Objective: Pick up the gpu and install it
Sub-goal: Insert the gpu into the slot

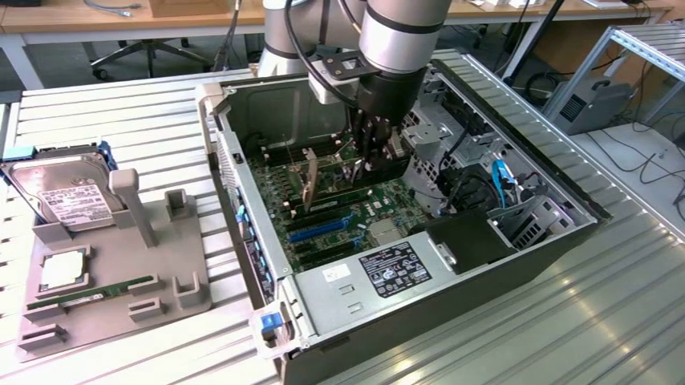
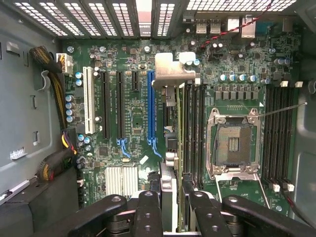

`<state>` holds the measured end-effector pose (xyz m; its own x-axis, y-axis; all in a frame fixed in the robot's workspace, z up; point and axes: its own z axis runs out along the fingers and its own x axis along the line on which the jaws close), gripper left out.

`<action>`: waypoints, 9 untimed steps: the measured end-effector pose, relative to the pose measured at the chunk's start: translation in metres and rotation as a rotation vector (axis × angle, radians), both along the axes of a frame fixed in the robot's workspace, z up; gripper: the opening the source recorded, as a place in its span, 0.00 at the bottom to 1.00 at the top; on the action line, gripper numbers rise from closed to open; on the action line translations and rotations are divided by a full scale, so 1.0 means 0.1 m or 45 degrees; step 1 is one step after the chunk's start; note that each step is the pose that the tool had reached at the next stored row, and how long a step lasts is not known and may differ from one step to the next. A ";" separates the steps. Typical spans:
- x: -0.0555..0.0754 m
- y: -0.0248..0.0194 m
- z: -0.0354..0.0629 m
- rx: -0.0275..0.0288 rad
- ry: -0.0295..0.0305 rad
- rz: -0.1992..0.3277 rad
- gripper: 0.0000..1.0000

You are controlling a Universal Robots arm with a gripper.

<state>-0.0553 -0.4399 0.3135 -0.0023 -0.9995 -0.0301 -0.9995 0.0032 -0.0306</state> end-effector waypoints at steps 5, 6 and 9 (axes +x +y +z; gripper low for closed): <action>0.00 -0.030 0.000 0.0000 0.0000 0.000 0.27; 0.00 -0.038 0.000 -0.0001 0.0000 0.000 0.27; 0.00 -0.047 -0.001 -0.0006 0.0001 0.000 0.27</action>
<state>-0.0555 -0.4446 0.3134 -0.0024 -0.9996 -0.0296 -0.9995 0.0033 -0.0306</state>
